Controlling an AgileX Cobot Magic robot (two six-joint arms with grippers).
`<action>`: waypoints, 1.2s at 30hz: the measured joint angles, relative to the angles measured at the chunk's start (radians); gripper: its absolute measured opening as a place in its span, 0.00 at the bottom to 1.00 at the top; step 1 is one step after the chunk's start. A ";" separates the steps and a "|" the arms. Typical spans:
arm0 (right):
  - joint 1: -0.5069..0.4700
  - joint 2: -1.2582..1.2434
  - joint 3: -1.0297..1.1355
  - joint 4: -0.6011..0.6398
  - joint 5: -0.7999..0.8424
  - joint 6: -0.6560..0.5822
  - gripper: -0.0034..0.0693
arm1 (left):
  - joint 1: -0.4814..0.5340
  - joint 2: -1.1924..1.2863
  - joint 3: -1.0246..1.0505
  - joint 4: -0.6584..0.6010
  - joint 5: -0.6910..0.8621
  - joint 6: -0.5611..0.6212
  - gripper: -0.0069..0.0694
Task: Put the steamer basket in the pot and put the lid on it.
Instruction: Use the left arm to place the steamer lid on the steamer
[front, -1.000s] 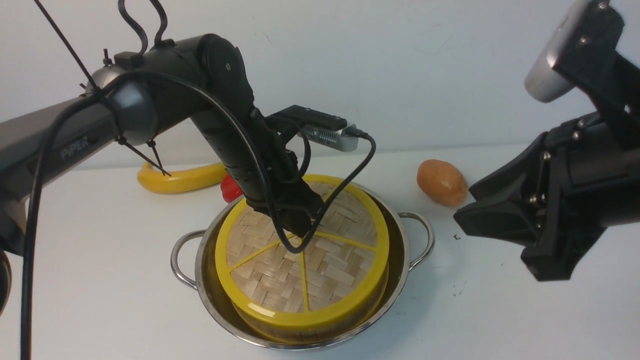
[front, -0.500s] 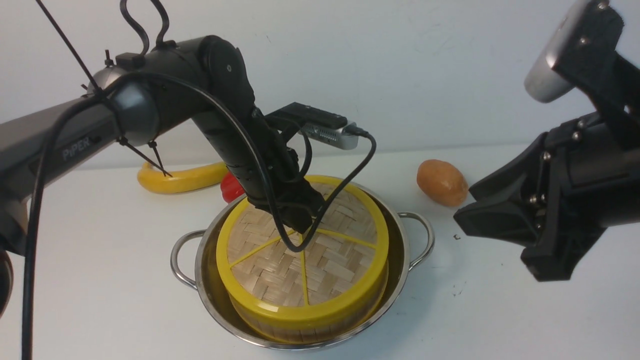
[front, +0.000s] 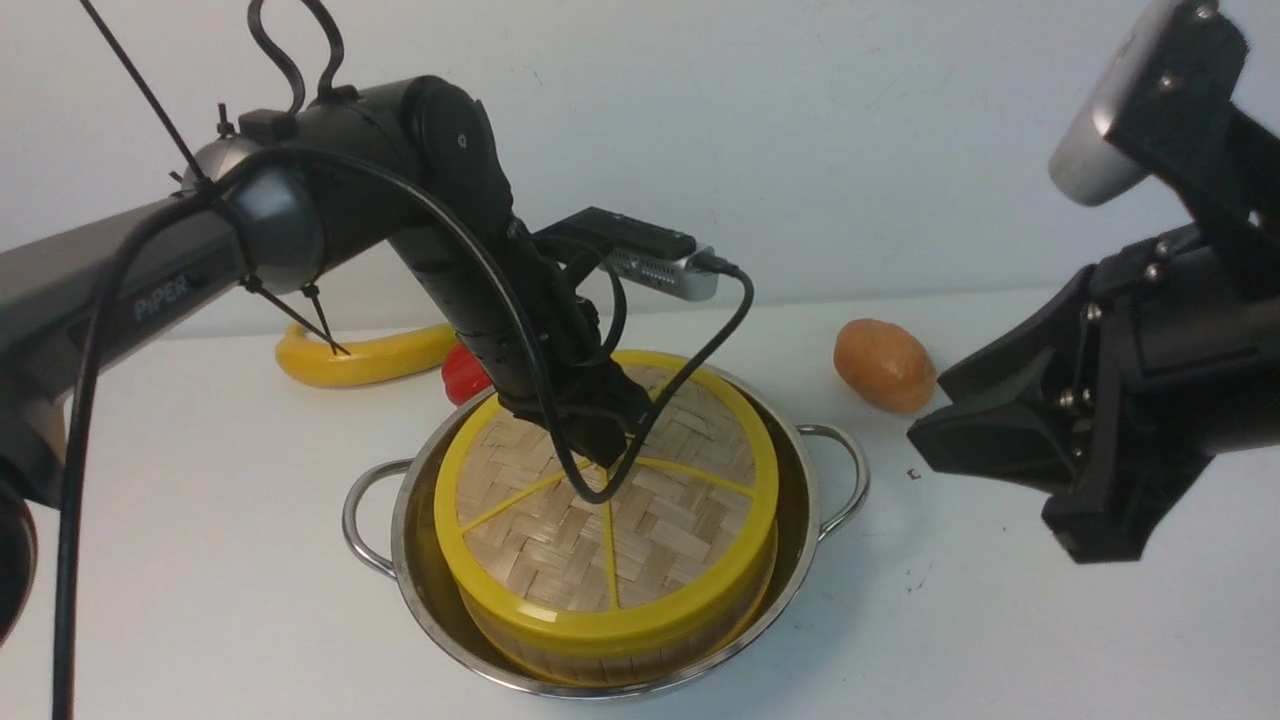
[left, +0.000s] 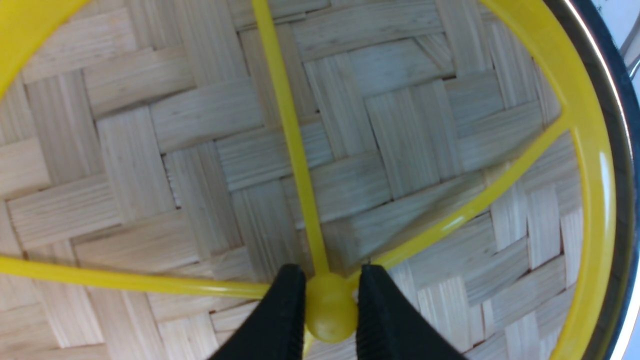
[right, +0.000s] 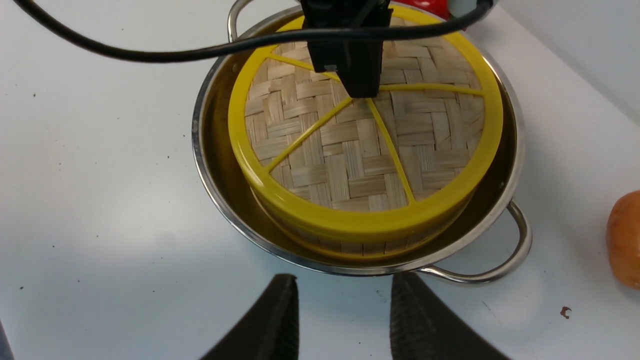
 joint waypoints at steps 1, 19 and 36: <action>0.000 0.000 0.000 0.000 0.000 0.000 0.38 | 0.000 0.000 0.000 0.000 -0.003 0.001 0.25; 0.000 0.000 0.000 0.000 0.000 0.000 0.38 | 0.000 -0.002 -0.001 -0.011 0.014 0.008 0.61; 0.000 -0.013 0.000 -0.046 -0.064 0.049 0.36 | 0.053 -0.321 -0.081 0.194 0.088 -0.084 0.55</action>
